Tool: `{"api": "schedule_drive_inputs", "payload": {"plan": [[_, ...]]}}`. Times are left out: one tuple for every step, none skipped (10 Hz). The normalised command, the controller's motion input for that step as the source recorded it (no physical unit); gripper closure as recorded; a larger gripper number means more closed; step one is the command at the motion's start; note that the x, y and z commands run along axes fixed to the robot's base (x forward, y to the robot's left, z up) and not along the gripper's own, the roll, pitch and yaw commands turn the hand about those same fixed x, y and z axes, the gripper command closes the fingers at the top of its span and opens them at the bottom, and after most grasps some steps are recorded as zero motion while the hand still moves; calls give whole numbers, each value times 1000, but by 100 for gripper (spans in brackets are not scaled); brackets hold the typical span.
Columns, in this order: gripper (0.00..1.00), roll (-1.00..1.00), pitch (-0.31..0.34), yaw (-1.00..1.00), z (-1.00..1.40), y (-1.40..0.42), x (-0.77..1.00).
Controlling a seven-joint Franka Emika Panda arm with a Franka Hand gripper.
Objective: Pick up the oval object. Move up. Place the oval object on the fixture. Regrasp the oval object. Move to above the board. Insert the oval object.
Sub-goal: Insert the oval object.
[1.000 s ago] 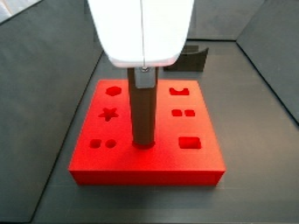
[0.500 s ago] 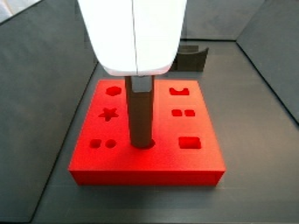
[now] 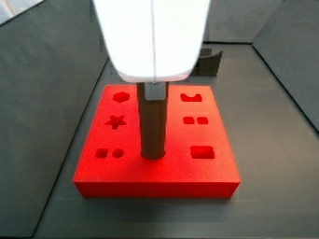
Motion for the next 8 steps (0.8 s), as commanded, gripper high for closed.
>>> {"api": "schedule_drive_inputs", "payload": {"plan": [[100, 0, 0, -6, 0, 0, 0], [100, 0, 0, 0, -20, 0, 3], [100, 63, 0, -109, -120, 69, 74], [100, 96, 0, -137, -29, 97, 51], [100, 276, -4, -66, -126, 0, 0], [100, 274, -59, 0, -411, -34, 0], [100, 64, -3, -34, -643, -11, 54], [100, 0, 0, -34, -774, 0, 106]]}}
